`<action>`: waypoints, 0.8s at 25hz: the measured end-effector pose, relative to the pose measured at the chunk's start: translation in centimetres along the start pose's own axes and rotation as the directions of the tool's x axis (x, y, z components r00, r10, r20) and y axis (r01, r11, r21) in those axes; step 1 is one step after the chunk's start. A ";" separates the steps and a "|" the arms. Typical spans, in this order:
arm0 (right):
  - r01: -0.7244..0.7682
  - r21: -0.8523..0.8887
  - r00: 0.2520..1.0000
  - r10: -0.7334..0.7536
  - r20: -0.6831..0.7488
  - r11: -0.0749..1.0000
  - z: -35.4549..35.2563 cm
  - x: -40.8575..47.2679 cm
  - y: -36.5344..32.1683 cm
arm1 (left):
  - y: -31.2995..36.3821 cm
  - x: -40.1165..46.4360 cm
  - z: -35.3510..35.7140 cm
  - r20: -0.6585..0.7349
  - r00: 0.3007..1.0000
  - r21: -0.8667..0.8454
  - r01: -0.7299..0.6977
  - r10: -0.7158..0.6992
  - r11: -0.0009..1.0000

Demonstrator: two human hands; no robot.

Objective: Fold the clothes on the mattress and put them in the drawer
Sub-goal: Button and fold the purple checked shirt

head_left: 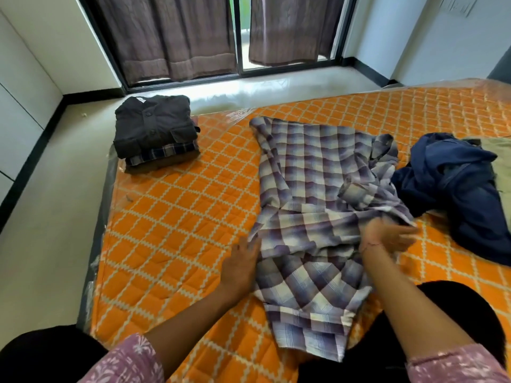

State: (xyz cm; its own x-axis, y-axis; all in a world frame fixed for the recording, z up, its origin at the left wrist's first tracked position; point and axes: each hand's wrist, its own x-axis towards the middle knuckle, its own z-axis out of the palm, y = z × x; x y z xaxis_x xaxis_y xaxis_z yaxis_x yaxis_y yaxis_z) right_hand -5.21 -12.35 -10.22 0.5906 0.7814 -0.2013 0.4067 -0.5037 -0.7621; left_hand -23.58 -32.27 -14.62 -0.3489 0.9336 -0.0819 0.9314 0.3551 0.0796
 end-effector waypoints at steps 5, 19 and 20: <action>0.992 0.083 -0.115 -0.425 0.898 -0.093 1.8 -7.7 4.5 | -1.9 -1.6 0.2 -0.033 0.988 0.013 -0.153 0.153 0.988; 0.899 0.007 -0.154 0.300 0.941 0.439 3.9 -12.8 0.2 | -5.3 1.7 -5.0 0.879 0.467 -0.238 0.250 0.098 0.939; 0.856 0.024 -0.108 0.133 0.985 0.517 4.7 -12.4 -0.9 | -5.9 3.2 -4.9 0.777 0.623 -0.311 0.250 0.094 0.917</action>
State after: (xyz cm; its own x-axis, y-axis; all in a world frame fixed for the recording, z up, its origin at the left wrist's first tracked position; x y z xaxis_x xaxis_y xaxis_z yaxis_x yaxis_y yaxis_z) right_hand -16.18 -19.86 -9.87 -0.6964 0.2113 -0.6859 0.6989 0.4171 -0.5811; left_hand -30.69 -31.18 -10.50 -0.0496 0.5767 -0.8154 0.7343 0.5745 0.3616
